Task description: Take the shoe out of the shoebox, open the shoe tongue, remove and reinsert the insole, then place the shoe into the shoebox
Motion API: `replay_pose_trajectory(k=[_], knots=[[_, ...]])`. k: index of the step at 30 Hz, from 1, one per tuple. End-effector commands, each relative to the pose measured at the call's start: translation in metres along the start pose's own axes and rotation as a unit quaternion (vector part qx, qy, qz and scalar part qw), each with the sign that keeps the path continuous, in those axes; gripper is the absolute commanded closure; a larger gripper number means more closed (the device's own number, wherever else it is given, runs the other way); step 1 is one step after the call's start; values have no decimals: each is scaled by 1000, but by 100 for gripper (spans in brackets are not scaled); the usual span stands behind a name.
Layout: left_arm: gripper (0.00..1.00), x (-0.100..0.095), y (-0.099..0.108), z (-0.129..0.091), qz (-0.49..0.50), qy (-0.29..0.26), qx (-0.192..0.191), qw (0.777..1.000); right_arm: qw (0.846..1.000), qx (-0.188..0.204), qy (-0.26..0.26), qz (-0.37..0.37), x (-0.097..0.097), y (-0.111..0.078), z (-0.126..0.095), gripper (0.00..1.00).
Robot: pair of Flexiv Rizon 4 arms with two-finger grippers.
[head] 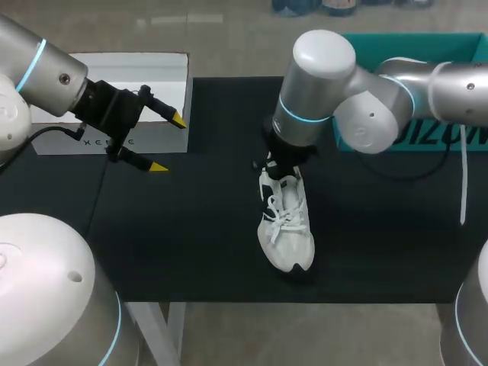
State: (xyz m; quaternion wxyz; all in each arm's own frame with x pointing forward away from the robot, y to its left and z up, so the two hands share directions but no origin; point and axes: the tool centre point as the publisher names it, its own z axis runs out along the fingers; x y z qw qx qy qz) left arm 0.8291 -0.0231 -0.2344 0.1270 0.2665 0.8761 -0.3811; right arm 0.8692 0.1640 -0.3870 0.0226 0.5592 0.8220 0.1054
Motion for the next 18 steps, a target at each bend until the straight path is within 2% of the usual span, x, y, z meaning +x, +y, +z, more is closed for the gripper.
replay_pose_trajectory(k=[1, 7, 13, 18], knots=[[0, 0, 0, 0, 0, 1, -2, 1000, 1000, -12, -12, -2, -2, -4, -27, 100], [0, 0, 0, 0, 0, 1, -2, 1000, 999, -16, -27, -13, -6, 9, -39, 100], [0, 0, 0, 0, 0, 1, -2, 1000, 999, -9, -34, -23, -5, 23, -33, 100], [0, 0, 0, 0, 0, 1, -2, 1000, 999, 3, -31, -27, -4, 29, -18, 100]])
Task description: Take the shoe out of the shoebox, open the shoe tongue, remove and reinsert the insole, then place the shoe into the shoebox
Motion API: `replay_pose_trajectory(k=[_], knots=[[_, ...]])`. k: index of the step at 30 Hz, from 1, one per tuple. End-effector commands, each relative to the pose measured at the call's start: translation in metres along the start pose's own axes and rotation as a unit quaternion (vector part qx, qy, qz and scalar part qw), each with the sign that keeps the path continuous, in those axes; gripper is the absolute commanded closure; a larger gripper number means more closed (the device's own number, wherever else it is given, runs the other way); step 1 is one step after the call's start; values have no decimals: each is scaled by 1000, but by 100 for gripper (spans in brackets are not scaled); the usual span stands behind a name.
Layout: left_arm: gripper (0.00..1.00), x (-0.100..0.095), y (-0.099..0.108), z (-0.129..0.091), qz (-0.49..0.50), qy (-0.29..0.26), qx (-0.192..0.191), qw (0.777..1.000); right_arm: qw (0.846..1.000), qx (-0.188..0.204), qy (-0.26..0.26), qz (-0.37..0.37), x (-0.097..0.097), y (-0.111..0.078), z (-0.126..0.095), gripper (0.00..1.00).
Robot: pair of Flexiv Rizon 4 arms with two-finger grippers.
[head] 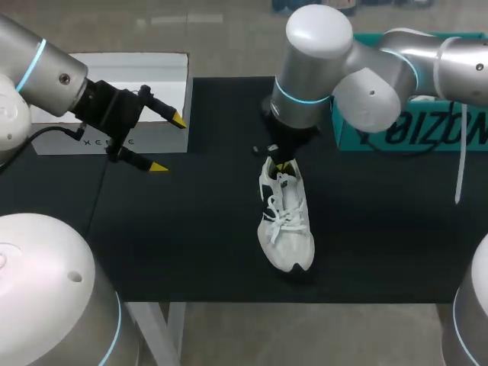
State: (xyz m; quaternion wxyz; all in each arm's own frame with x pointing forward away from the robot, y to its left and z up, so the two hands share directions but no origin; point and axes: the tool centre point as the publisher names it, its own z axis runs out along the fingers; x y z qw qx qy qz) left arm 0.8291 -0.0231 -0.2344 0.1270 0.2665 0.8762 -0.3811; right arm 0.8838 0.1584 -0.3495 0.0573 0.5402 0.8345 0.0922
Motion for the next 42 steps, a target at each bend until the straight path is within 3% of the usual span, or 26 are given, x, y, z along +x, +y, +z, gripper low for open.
replay_pose_trajectory(k=[1, 12, 28, 40, 41, 42], knots=[[0, 0, 0, 0, 0, 1, -2, 1000, 1000, 13, 6, 0, 4, 9, 22, 100], [0, 0, 0, 0, 0, 1, -2, 1000, 998, 53, 19, 9, 4, -22, 56, 100], [0, 0, 0, 0, 0, 1, -2, 1000, 999, 29, 10, 11, -6, -14, 11, 100], [0, 0, 0, 0, 0, 1, -2, 1000, 999, 45, 15, 12, -7, -24, 11, 100], [0, 0, 0, 0, 0, 1, -2, 1000, 999, 45, 22, 14, -6, -25, 10, 76], [0, 0, 0, 0, 0, 1, -2, 1000, 999, 45, 23, 14, -4, -26, 9, 28]])
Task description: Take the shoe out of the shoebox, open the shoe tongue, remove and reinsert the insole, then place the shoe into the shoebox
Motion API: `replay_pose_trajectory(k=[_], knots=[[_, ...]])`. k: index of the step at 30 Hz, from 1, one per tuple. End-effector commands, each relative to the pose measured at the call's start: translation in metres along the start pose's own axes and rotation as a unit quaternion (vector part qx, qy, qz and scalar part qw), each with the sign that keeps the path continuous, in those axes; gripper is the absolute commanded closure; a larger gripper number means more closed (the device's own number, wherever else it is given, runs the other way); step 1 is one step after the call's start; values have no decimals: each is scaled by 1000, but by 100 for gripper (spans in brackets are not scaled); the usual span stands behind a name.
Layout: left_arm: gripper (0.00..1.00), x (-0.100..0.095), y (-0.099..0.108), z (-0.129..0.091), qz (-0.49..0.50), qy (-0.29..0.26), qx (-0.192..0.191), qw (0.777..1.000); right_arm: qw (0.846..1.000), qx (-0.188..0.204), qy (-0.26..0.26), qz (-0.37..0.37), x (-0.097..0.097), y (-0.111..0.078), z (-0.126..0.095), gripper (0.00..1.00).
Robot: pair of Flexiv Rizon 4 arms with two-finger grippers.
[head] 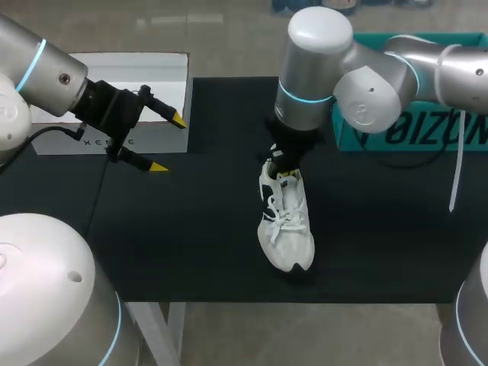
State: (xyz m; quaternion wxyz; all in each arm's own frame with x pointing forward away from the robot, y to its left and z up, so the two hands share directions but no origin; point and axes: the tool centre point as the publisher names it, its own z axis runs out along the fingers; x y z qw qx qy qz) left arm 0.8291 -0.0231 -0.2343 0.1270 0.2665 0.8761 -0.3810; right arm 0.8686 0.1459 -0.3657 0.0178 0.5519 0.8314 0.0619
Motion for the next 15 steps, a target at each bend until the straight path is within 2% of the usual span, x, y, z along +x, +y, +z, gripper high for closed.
replay_pose_trajectory(k=[1, 7, 11, 15], knots=[[0, 0, 0, 0, 0, 1, -2, 1000, 1000, -2, 10, -2, 4, -6, -4, 0], [0, 0, 0, 0, 0, 1, -2, 1000, 1000, -5, 21, -1, 12, -12, -8, 0], [0, 0, 0, 0, 0, 1, -2, 1000, 1000, -4, 21, 4, 9, -18, -6, 0], [0, 0, 0, 0, 0, 1, -2, 1000, 1000, -12, 17, 1, 7, -18, -13, 0]])
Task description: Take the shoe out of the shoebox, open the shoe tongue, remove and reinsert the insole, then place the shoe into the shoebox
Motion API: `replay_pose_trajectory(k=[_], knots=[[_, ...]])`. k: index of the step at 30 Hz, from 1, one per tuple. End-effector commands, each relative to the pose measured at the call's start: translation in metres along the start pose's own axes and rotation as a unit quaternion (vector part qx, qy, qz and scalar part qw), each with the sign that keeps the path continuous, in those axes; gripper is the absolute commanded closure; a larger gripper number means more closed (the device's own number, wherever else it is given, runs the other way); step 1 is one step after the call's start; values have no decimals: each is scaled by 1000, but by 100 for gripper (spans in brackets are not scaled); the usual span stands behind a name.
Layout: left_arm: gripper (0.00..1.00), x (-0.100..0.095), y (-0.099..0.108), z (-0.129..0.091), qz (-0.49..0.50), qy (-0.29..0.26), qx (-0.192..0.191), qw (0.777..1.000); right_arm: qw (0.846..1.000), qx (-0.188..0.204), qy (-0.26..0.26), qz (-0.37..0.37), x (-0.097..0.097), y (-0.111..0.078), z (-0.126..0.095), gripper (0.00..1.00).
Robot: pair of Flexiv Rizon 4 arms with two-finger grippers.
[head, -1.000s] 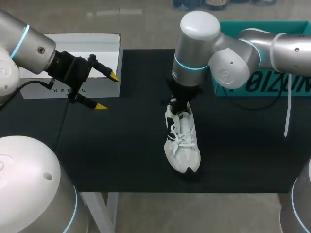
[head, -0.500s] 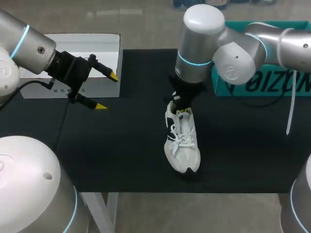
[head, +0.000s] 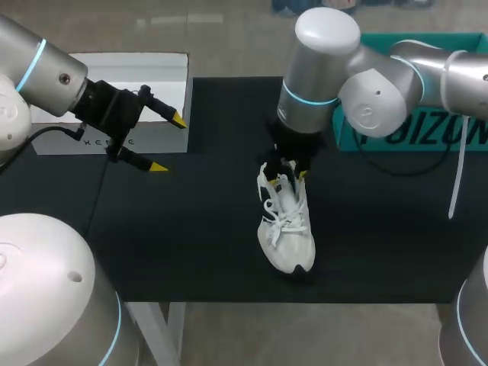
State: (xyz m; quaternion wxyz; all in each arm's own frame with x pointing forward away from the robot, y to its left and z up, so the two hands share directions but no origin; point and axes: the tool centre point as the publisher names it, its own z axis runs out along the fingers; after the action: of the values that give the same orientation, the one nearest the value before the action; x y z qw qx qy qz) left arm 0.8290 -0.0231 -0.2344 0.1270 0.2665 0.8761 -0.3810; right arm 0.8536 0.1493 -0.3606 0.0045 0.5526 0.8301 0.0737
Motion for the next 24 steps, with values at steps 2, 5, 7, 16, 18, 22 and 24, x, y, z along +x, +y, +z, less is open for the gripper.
replay_pose_trajectory(k=[2, 5, 7, 16, 18, 22, 24], knots=[[0, 0, 0, 0, 0, 1, -2, 1000, 1000, -14, -2, -2, -3, -5, -12, 0], [0, 0, 0, 0, 0, 1, -2, 1000, 1000, -29, -2, -4, -3, 1, -20, 0], [0, 0, 0, 0, 0, 1, -2, 1000, 999, -39, -3, -5, -3, 6, -28, 0], [0, 0, 0, 0, 0, 1, -2, 1000, 997, -68, -14, -15, 1, 1, -74, 0], [0, 0, 0, 0, 0, 1, -2, 1000, 998, -66, -8, -20, 4, -8, -77, 0], [0, 0, 0, 0, 0, 1, -2, 1000, 998, -52, -5, -31, 9, -21, -74, 100], [0, 0, 0, 0, 0, 1, -2, 1000, 998, -45, -1, -31, 12, -26, -68, 100]])
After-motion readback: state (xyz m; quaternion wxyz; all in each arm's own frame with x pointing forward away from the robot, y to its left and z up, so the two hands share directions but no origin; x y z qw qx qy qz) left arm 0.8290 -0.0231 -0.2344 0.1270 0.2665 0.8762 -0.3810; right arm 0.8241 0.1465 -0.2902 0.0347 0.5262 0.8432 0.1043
